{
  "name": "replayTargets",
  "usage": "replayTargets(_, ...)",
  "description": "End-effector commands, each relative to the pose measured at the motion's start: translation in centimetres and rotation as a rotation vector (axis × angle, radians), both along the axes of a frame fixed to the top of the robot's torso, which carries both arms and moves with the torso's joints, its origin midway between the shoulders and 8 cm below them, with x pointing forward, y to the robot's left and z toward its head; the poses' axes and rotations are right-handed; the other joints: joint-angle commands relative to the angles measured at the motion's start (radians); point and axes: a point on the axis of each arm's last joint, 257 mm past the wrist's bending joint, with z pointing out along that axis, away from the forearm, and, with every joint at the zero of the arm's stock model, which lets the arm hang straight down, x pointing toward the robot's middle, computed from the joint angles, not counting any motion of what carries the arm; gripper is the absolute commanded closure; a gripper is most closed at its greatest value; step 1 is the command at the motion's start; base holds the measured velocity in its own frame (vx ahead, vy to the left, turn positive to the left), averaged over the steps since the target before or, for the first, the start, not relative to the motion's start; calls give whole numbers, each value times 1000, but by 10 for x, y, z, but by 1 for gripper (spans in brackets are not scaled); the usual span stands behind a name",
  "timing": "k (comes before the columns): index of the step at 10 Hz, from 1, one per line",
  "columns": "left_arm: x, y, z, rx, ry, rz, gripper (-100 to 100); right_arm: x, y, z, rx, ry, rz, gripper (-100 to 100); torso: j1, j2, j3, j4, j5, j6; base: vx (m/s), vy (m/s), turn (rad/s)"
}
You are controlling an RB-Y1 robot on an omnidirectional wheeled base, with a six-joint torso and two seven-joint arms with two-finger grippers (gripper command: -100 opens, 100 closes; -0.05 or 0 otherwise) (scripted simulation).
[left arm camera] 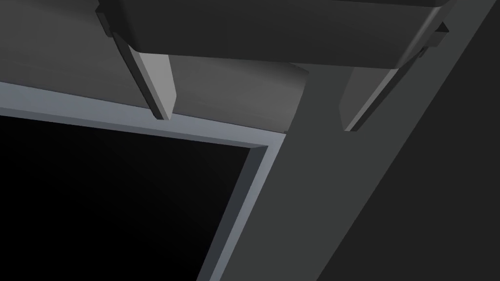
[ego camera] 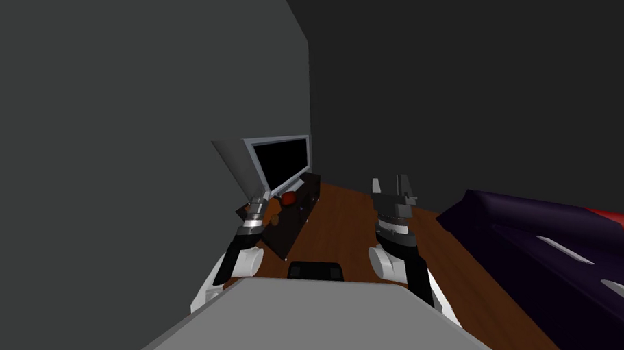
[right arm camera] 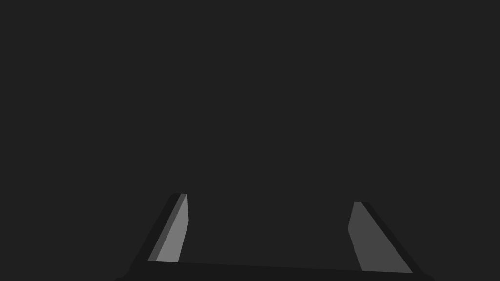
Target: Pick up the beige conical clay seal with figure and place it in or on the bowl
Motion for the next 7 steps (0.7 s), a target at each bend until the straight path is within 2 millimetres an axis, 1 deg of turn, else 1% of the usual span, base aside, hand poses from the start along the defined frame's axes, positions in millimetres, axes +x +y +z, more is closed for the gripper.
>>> replayTargets(1,11,1,-14,-1,51,-10,-100,0,0,0,0,0,0,0,0,0,0,0,0,0,-35,15,-31)
replayTargets(4,31,-2,-45,-10,154,-31,-100,0,0,0,0,0,0,0,0,1,0,0,0,0,-37,7,-29)
replayTargets(7,48,-6,-81,-10,266,-56,-100,0,0,0,0,0,0,0,0,0,0,0,0,0,-33,8,-35)
